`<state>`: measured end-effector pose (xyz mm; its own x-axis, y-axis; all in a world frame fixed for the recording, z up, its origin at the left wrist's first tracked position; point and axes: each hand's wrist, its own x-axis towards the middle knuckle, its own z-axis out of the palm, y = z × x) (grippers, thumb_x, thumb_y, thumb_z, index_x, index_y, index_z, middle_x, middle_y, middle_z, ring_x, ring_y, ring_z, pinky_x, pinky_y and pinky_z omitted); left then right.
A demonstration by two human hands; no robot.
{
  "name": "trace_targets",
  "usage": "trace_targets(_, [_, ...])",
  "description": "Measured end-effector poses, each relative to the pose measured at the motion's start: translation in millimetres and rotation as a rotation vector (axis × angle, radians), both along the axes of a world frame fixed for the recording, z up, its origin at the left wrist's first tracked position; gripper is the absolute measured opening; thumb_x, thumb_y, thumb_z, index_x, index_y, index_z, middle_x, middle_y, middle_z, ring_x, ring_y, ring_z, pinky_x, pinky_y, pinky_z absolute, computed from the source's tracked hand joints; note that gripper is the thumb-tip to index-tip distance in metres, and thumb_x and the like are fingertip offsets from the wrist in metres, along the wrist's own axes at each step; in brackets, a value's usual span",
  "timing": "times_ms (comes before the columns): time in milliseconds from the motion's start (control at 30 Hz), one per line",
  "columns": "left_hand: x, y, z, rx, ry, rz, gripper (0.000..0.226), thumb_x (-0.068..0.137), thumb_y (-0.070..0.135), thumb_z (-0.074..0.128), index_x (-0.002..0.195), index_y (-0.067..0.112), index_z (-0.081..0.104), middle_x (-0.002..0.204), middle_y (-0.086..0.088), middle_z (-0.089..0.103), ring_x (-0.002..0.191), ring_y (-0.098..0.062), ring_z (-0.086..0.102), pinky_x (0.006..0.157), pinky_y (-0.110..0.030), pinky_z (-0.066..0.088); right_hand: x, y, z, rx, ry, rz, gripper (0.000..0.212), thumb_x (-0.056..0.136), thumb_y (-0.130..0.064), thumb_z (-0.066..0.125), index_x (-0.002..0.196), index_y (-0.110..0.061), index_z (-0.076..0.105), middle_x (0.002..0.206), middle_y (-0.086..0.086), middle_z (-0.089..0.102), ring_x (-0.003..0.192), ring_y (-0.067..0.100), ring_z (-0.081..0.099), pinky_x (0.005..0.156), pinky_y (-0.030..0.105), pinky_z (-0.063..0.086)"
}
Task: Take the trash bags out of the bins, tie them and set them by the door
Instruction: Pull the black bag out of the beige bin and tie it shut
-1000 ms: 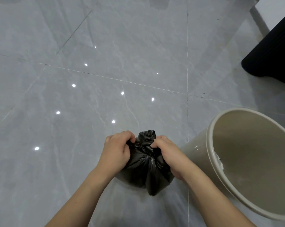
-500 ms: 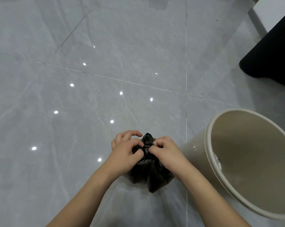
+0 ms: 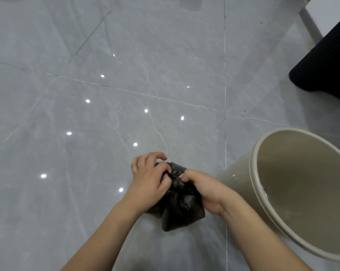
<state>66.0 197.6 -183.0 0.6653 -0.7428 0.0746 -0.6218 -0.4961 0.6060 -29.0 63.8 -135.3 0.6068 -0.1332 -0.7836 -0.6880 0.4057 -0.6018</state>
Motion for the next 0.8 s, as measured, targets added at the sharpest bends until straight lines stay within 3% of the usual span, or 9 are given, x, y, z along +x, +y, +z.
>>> trace_targets(67, [0.6, 0.3, 1.3, -0.023, 0.036, 0.000, 0.022, 0.078, 0.033, 0.034, 0.082, 0.030, 0.055, 0.121, 0.017, 0.043, 0.119, -0.008, 0.027, 0.104, -0.025, 0.007, 1.4, 0.2, 0.1, -0.071, -0.026, 0.025, 0.012, 0.064, -0.024, 0.054, 0.072, -0.016, 0.058, 0.068, 0.005, 0.053, 0.065, 0.019, 0.049, 0.060, 0.032, 0.037])
trace_targets(133, [2.8, 0.8, 2.2, -0.048, 0.125, 0.010, 0.020, 0.076, 0.035, 0.030, 0.078, 0.033, 0.051, 0.119, 0.019, 0.041, 0.119, -0.005, 0.023, 0.104, -0.024, 0.006, 1.6, -0.5, -1.9, -0.298, -0.052, 0.061, 0.003, 0.071, -0.024, 0.057, 0.070, -0.021, 0.059, 0.069, 0.001, 0.050, 0.066, 0.017, 0.047, 0.060, 0.030, 0.034])
trace_targets(233, [5.0, -0.5, 1.5, -0.032, 0.219, -0.012, 0.016, 0.077, 0.028, 0.034, 0.076, 0.033, 0.049, 0.114, 0.020, 0.042, 0.119, -0.005, 0.022, 0.102, -0.021, 0.005, -1.7, -4.2, -12.3, -0.449, -0.048, 0.084, 0.035, 0.078, -0.025, 0.059, 0.110, -0.039, 0.061, 0.090, 0.001, 0.049, 0.072, 0.013, 0.049, 0.062, 0.023, 0.038])
trace_targets(333, [4.3, -3.7, 1.1, 0.000, 0.216, 0.008, 0.017, 0.077, 0.025, 0.035, 0.078, 0.030, 0.051, 0.114, 0.018, 0.042, 0.117, -0.005, 0.023, 0.102, -0.021, 0.005, 0.1, -1.1, -15.1, -0.418, -0.045, 0.103, 0.024, 0.077, -0.026, 0.057, 0.095, -0.029, 0.072, 0.108, 0.011, 0.058, 0.082, 0.014, 0.057, 0.070, 0.023, 0.043])
trace_targets(400, [3.3, -4.9, 0.4, 0.001, 0.190, 0.043, 0.018, 0.078, 0.024, 0.034, 0.082, 0.030, 0.051, 0.113, 0.017, 0.042, 0.116, -0.006, 0.025, 0.101, -0.022, 0.006, 1.2, -3.0, -9.4, -0.286, -0.018, 0.097, 0.019, 0.078, -0.020, 0.059, 0.090, -0.018, 0.074, 0.098, 0.009, 0.065, 0.083, 0.016, 0.060, 0.074, 0.027, 0.045])
trace_targets(467, [2.4, -4.9, -0.1, -0.016, 0.170, 0.038, 0.018, 0.080, 0.022, 0.036, 0.085, 0.031, 0.050, 0.112, 0.016, 0.043, 0.114, -0.008, 0.028, 0.099, -0.020, 0.007, 1.6, -8.0, -7.2, -0.067, -0.032, 0.084, 0.030, 0.073, -0.018, 0.058, 0.096, -0.006, 0.072, 0.092, 0.011, 0.068, 0.086, 0.021, 0.062, 0.080, 0.033, 0.046])
trace_targets(567, [0.6, -2.1, 5.6, -0.067, 0.146, 0.012, 0.022, 0.081, 0.016, 0.041, 0.094, 0.034, 0.045, 0.107, 0.017, 0.043, 0.108, -0.007, 0.033, 0.099, -0.013, 0.008, 2.8, -12.4, -5.7, 0.159, -0.034, -0.060, 0.020, 0.080, -0.010, 0.050, 0.085, -0.004, 0.068, 0.082, 0.013, 0.067, 0.075, 0.023, 0.064, 0.074, 0.032, 0.052])
trace_targets(667, [0.6, 5.0, 16.4, -0.119, 0.211, -0.013, 0.034, 0.070, 0.015, 0.045, 0.099, 0.033, 0.043, 0.107, 0.018, 0.043, 0.110, -0.004, 0.033, 0.100, -0.016, 0.012, 3.6, -13.0, -8.1, 0.193, -0.071, -0.169, 0.022, 0.083, -0.008, 0.046, 0.089, -0.003, 0.067, 0.084, 0.015, 0.066, 0.076, 0.026, 0.064, 0.071, 0.033, 0.054])
trace_targets(800, [-0.5, 6.0, 18.1, -0.079, 0.249, -0.050, 0.021, 0.074, 0.041, 0.050, 0.095, 0.036, 0.052, 0.119, 0.021, 0.038, 0.121, 0.000, 0.025, 0.104, -0.022, 0.009, 0.6, -9.4, -5.0, 0.106, -0.090, -0.201, 0.029, 0.084, -0.004, 0.043, 0.081, -0.006, 0.071, 0.081, 0.014, 0.068, 0.076, 0.025, 0.065, 0.072, 0.034, 0.054])
